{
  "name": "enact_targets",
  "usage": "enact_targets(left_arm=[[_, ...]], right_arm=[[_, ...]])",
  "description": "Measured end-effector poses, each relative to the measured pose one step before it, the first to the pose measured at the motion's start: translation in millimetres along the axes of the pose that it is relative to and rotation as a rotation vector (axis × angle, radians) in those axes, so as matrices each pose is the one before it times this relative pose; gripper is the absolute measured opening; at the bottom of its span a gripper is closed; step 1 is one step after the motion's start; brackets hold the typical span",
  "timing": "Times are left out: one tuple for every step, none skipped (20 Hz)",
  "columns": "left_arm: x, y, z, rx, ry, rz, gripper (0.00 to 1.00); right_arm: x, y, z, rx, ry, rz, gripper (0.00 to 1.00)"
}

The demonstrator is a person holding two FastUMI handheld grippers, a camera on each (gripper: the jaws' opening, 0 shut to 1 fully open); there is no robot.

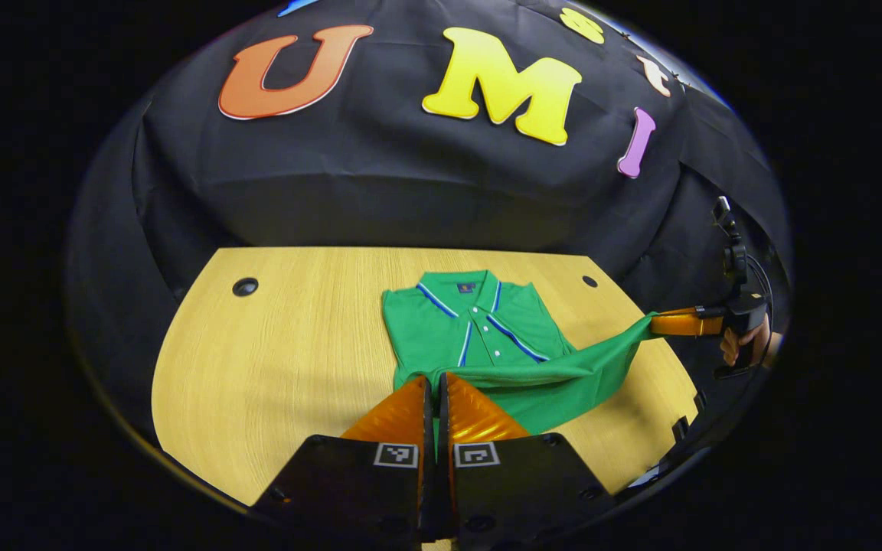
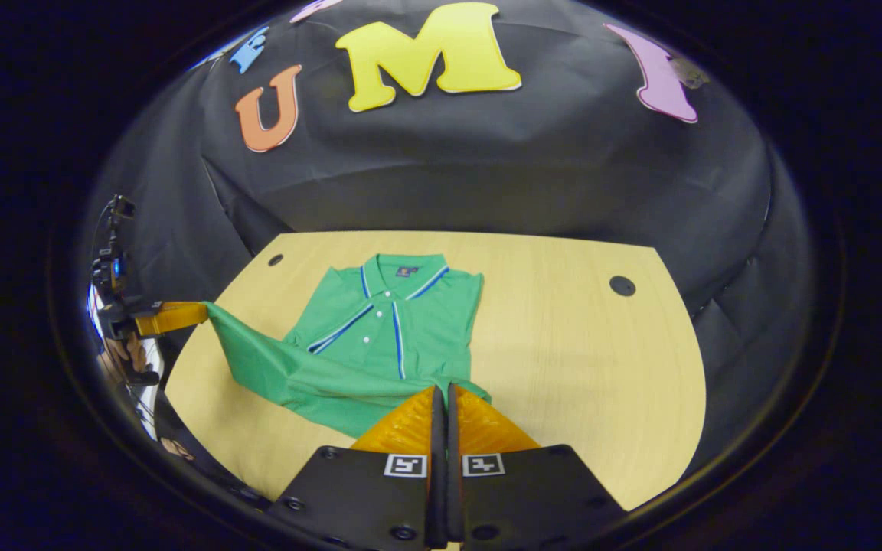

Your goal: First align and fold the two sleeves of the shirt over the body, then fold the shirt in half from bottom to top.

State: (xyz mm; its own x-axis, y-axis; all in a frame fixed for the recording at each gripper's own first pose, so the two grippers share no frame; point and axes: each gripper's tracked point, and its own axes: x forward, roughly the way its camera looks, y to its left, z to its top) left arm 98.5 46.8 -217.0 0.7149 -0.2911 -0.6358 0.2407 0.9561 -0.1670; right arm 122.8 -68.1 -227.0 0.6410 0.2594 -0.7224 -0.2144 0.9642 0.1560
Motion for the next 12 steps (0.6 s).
enact_targets(left_arm=[[5.63, 4.02, 10.28, -0.00311, -0.00944, -0.00229, 0.03], [4.56, 2.85, 8.78, -0.00496, -0.00860, -0.00093, 0.03], [6.00, 2.61, 9.80, -0.00490, -0.01012, -0.00062, 0.03], [4.70, 2.65, 5.29, -0.00440, -0.00921, 0.00063, 0.04], [6.09, 1.89, 6.20, -0.00252, -0.00501, 0.00340, 0.04], [5.15, 2.28, 7.03, -0.00086, -0.00411, 0.00411, 0.04], [5.89, 0.27, 6.26, -0.00035, -0.00549, -0.00320, 0.03], [4.88, -0.33, 4.91, 0.00272, -0.00345, -0.00358, 0.03], [5.91, 1.12, 5.65, 0.00918, -0.00254, -0.00035, 0.04], [5.60, 1.68, 4.97, 0.00437, -0.00259, 0.00010, 0.03], [5.64, 3.00, 4.52, 0.00396, -0.00350, 0.00296, 0.03], [6.74, 3.02, 5.83, 0.00553, -0.00649, 0.00595, 0.03]], right_arm=[[4.47, -0.82, 10.92, -0.00577, -0.01020, -0.00280, 0.02], [4.44, -1.60, 11.70, -0.00672, -0.01077, -0.00439, 0.02], [4.30, -1.73, 10.17, -0.00512, -0.01000, -0.00418, 0.02], [4.08, -0.67, 10.94, -0.00054, -0.00909, -0.00074, 0.02], [4.45, -0.98, 8.44, 0.00264, -0.00632, -0.00007, 0.02], [4.81, 0.29, 8.41, 0.00874, -0.00388, 0.00452, 0.02], [4.81, 1.09, 6.66, 0.00317, -0.00228, 0.00492, 0.02], [4.51, -2.25, 6.85, -0.00374, -0.00349, -0.00675, 0.02], [5.94, -2.48, 5.40, -0.00418, -0.00575, -0.00518, 0.02], [5.61, -1.68, 6.16, 0.00426, -0.00368, -0.00240, 0.02], [4.56, 0.29, 4.87, 0.00906, -0.00380, 0.00305, 0.00], [5.81, -1.20, 5.90, 0.01114, -0.00998, -0.00327, 0.00]])
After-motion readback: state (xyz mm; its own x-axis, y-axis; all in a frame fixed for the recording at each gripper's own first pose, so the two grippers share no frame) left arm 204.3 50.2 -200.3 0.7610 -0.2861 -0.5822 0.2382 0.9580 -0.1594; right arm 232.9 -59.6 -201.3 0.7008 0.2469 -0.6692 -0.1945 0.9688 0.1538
